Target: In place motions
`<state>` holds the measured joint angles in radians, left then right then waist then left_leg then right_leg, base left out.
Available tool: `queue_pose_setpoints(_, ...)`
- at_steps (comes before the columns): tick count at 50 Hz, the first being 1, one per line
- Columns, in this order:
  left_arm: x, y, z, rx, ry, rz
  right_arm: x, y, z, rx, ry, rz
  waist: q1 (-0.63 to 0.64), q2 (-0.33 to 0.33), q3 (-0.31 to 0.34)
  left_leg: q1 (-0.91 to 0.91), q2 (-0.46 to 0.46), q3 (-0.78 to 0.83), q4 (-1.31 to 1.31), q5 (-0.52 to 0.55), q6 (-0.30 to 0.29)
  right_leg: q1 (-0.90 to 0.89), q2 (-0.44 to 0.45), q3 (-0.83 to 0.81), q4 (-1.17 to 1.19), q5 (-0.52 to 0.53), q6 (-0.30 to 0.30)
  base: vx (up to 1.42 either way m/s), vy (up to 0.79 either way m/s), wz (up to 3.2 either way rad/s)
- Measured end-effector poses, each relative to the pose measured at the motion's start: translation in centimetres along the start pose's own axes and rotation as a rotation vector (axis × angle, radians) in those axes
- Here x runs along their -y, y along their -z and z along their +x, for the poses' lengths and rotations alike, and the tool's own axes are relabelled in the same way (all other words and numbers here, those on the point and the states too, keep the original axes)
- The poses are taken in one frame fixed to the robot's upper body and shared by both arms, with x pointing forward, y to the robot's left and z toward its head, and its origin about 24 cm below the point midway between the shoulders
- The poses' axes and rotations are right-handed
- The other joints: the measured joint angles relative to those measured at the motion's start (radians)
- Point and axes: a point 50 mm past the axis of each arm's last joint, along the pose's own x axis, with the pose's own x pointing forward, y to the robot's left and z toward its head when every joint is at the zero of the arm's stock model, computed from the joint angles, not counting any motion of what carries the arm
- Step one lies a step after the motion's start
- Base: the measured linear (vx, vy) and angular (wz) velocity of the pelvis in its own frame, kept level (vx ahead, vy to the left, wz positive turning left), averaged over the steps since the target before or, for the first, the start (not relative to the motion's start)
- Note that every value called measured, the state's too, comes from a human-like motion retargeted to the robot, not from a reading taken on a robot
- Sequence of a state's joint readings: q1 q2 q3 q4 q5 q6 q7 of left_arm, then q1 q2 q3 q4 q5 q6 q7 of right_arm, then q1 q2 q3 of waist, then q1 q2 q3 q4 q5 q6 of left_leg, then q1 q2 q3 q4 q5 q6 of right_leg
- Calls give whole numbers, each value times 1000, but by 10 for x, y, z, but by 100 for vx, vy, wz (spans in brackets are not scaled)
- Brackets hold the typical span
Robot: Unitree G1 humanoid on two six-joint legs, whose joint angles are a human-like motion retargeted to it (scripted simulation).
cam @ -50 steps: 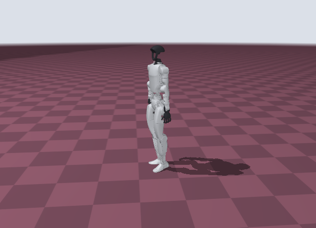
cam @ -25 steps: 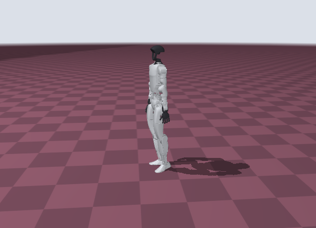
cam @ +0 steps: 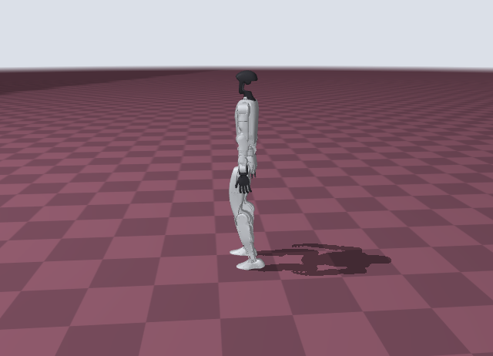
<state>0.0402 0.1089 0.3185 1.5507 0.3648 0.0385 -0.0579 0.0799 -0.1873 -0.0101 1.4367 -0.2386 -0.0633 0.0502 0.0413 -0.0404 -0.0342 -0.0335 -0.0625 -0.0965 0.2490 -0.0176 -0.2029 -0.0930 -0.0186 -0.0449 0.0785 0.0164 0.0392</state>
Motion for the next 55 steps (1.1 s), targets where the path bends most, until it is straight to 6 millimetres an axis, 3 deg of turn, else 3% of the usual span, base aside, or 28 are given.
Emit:
queue_pose_setpoints(3,-1,-3,0,5,2,-7,1,-1,0,4,3,3,-63,21,-1,23,17,101,-56,-34,74,-26,22,23,5,42,-32,-15,11,-89)
queue_pose_setpoints(9,-16,-15,-2,49,-36,-11,-7,-12,1,15,-14,13,-112,25,24,38,39,268,-133,-36,102,-112,85,75,43,99,-164,-33,4,-163)
queue_pose_setpoints(12,-25,-12,-3,33,-61,3,-12,-11,2,11,-36,6,-113,41,39,62,64,369,-168,-37,116,-127,72,-67,44,56,-266,-29,-3,-193)
queue_pose_setpoints(14,-26,-7,-3,9,-72,2,-11,-11,2,9,-42,-14,-90,49,46,80,68,459,-190,-42,127,-138,52,-141,54,8,-301,-23,9,-249)
queue_pose_setpoints(20,-19,11,-1,-15,-54,-34,1,-21,2,29,-16,-87,-109,84,62,126,70,654,-216,-112,133,-131,-41,-438,113,-193,-301,-14,11,-231)
queue_pose_setpoints(25,-5,21,0,-54,-10,-54,1,-26,2,19,2,-45,-161,95,60,120,127,828,-208,-107,68,-75,10,-719,59,-330,-301,-30,-40,-237)
queue_pose_setpoints(30,1,10,1,-21,8,-26,0,-10,1,-42,23,57,-190,114,23,101,131,951,-199,-111,39,-5,-18,-1079,9,-372,-133,-14,-20,-190)
queue_pose_setpoints(33,-2,-6,0,22,2,7,-2,3,0,-94,35,135,-187,114,13,109,121,1005,-194,-113,17,17,-28,-1198,-8,-311,-67,-2,-14,-150)
queue_pose_setpoints(35,-5,-16,-1,51,-4,26,-6,11,-2,-132,32,185,-172,108,12,126,113,1044,-191,-110,1,11,-23,-1172,-15,-260,-78,4,-11,-144)
queue_pose_setpoints(37,-8,-23,-1,72,-9,38,-11,19,-3,-167,20,215,-165,106,9,146,111,1080,-185,-99,-13,-7,-10,-1073,-16,-271,-110,10,-13,-116)
queue_pose_setpoints(40,-10,-26,-2,81,-15,49,-18,28,-5,-200,-1,210,-199,109,-5,170,115,1099,-166,-71,-29,0,-2,-1048,-29,-266,-130,17,-21,-52)
queue_pose_setpoints(45,-4,-28,-1,80,-12,75,-20,28,-4,-173,-9,145,-198,105,-34,219,94,1112,-156,0,-52,-9,-13,-946,-9,-265,-110,20,-14,-83)
queue_pose_setpoints(51,7,-11,1,46,20,56,-18,0,1,-82,-3,90,-214,94,-53,291,79,1147,-97,149,-49,5,1,-780,-29,-278,-110,23,-15,-134)
queue_pose_setpoints(55,8,-9,1,33,20,54,-21,-33,3,35,-18,94,-221,15,-40,312,85,1109,81,269,29,38,-55,-665,-60,-303,-117,18,-12,-144)
